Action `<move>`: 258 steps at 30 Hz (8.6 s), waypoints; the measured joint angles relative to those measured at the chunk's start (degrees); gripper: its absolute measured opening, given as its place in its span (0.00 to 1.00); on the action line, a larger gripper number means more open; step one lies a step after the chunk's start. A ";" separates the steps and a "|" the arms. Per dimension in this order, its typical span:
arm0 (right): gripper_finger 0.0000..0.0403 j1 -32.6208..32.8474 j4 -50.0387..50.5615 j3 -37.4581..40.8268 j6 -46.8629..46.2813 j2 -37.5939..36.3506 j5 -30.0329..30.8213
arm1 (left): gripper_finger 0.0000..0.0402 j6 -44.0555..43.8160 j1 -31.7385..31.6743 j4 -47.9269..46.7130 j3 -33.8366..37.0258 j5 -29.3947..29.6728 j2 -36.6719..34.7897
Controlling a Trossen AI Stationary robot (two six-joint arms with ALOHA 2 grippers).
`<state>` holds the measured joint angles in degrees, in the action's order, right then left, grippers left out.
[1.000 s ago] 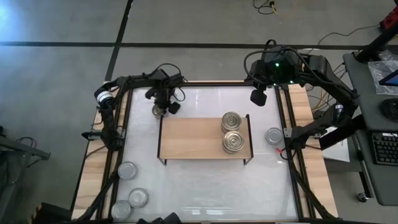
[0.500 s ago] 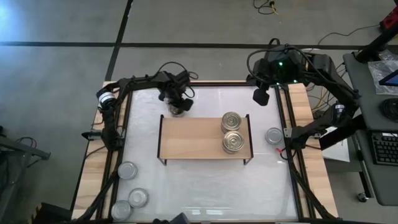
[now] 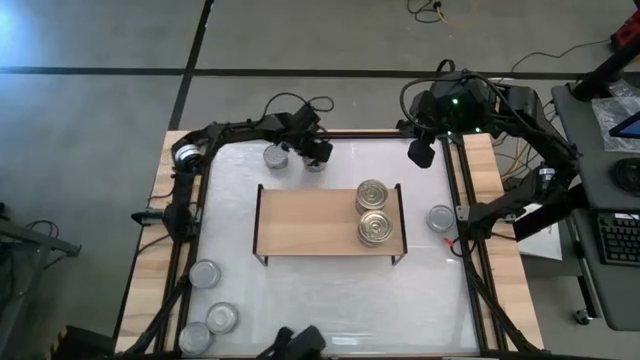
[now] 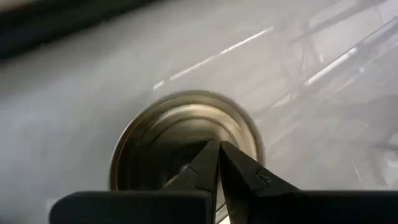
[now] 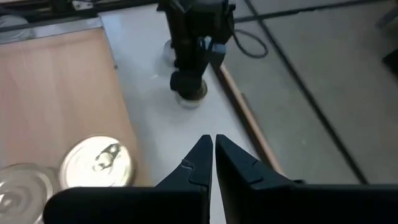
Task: Stack canned seafood by type on shelf
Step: Stack the blue-pink tuna can on top of the other blue-pink tuna can on the shelf
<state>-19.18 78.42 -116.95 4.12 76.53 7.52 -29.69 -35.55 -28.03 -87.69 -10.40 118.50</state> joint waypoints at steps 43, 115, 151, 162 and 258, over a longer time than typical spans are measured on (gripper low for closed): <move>0.03 -3.54 -0.10 9.33 3.57 -8.92 -5.76 | 0.00 -4.24 -1.50 -17.33 -7.13 -0.07 5.81; 0.91 -30.64 -80.81 71.47 19.76 11.79 -35.52 | 0.03 55.48 -0.33 -2.83 2.35 1.98 -8.86; 0.91 -18.78 -105.94 68.79 6.19 31.35 -21.41 | 0.00 77.23 -5.52 -18.04 -26.93 -8.32 16.46; 0.91 -18.43 -102.78 65.60 2.43 31.59 -20.97 | 0.00 77.00 -4.49 -17.19 -25.41 -9.71 16.48; 0.89 -16.09 -98.64 62.77 2.43 31.47 -19.55 | 0.00 70.68 -1.07 -14.22 -25.88 -10.13 17.81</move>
<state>-35.27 -20.23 -54.17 6.55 107.99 -12.03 41.00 -36.62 -42.25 -113.57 -20.54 136.31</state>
